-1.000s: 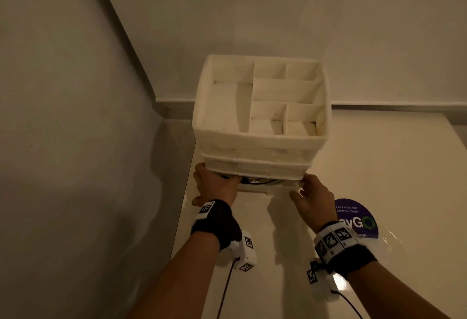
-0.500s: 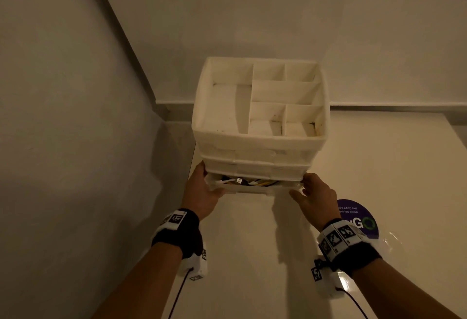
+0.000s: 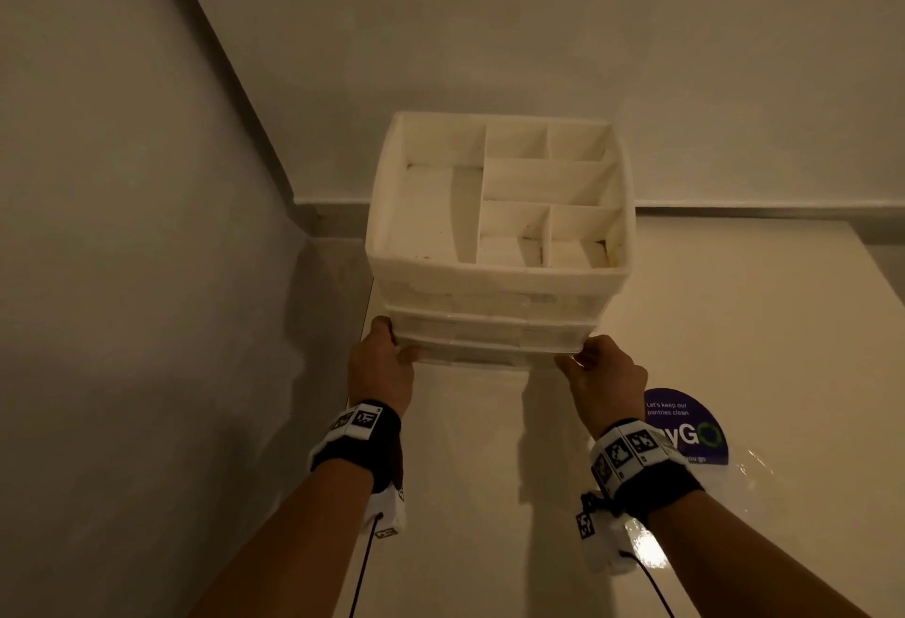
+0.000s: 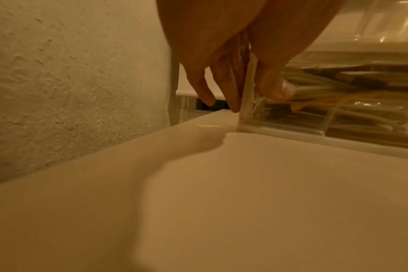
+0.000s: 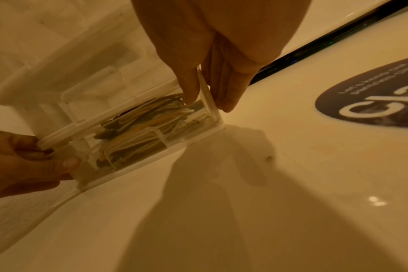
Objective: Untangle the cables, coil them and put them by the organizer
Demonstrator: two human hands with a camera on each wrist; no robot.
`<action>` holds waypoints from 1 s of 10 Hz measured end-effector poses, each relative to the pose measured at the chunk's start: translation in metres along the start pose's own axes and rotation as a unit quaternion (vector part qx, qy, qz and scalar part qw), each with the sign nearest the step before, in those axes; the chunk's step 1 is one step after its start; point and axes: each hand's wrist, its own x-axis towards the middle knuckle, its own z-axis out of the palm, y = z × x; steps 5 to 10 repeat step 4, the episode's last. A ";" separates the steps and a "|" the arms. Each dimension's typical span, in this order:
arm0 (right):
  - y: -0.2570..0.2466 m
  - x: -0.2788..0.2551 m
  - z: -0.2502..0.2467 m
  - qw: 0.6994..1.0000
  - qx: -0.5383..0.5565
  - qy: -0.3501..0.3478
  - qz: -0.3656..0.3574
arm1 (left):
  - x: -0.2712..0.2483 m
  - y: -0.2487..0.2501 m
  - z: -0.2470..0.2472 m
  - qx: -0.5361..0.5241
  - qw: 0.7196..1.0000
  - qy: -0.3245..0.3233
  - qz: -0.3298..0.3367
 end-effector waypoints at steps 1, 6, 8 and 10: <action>-0.003 0.000 0.010 1.000 -0.002 0.001 0.004 | 0.005 -0.008 0.001 -0.002 1.000 0.003 0.000; 0.017 -0.032 0.002 0.998 -0.006 -0.067 -0.012 | -0.013 -0.021 -0.011 -0.101 0.991 -0.047 -0.075; 0.017 -0.032 0.002 0.998 -0.006 -0.067 -0.012 | -0.013 -0.021 -0.011 -0.101 0.991 -0.047 -0.075; 0.017 -0.032 0.002 0.998 -0.006 -0.067 -0.012 | -0.013 -0.021 -0.011 -0.101 0.991 -0.047 -0.075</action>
